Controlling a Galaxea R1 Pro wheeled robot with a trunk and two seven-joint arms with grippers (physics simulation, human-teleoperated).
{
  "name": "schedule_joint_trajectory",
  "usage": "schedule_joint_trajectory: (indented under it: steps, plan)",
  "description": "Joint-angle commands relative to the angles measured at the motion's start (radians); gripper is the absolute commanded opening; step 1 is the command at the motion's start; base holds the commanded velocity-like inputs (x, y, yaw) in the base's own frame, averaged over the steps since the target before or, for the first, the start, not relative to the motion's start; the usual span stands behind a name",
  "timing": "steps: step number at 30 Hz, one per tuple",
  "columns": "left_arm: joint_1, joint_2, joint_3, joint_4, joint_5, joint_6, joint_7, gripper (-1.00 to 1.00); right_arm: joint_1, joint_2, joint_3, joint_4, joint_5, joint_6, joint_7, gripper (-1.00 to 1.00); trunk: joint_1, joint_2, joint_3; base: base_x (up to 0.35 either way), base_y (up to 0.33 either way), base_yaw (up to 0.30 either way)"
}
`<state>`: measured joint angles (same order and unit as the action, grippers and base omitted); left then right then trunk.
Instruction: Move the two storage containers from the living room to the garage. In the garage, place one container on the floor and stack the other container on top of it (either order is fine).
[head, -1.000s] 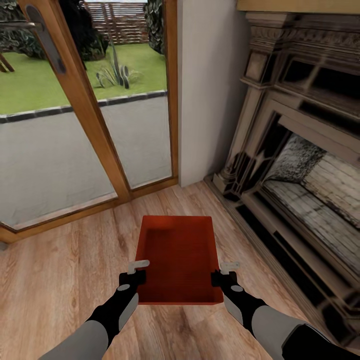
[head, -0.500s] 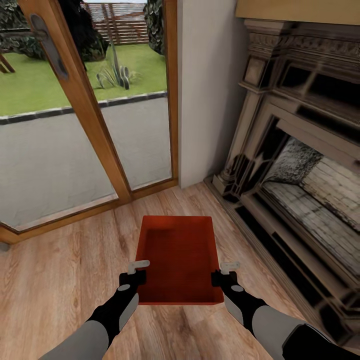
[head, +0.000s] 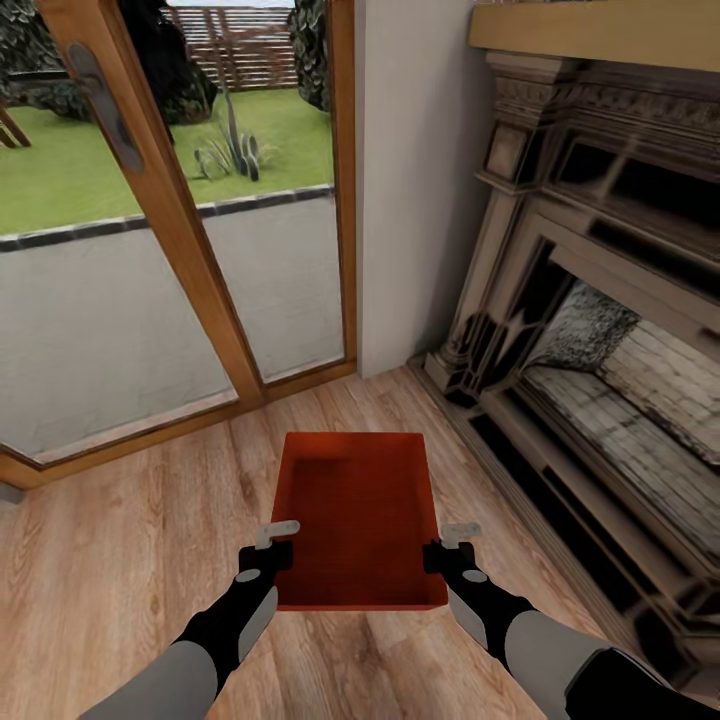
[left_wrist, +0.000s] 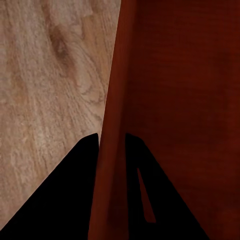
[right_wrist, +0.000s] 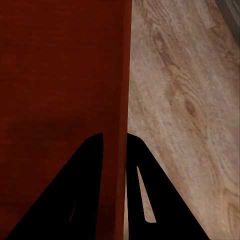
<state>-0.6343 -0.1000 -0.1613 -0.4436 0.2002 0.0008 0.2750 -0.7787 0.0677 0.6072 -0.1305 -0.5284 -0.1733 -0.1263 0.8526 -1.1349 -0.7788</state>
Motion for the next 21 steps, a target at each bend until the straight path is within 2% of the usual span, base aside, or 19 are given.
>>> schedule_joint_trajectory:
  steps: [1,21]
  plan:
    - [-0.001,0.0,-0.01,-0.003,0.005,0.001,0.007,-1.0,-0.001,0.0,0.013,0.005,-0.019,-0.006,-0.004,-1.0,-0.004,0.007,0.003,0.0,0.0,0.0]
    - [-0.001,0.0,-0.009,-0.003,0.005,0.001,0.007,-1.0,-0.001,0.003,0.013,0.005,-0.022,-0.015,-0.012,-1.0,-0.081,0.147,0.065,0.0,0.0,0.0]
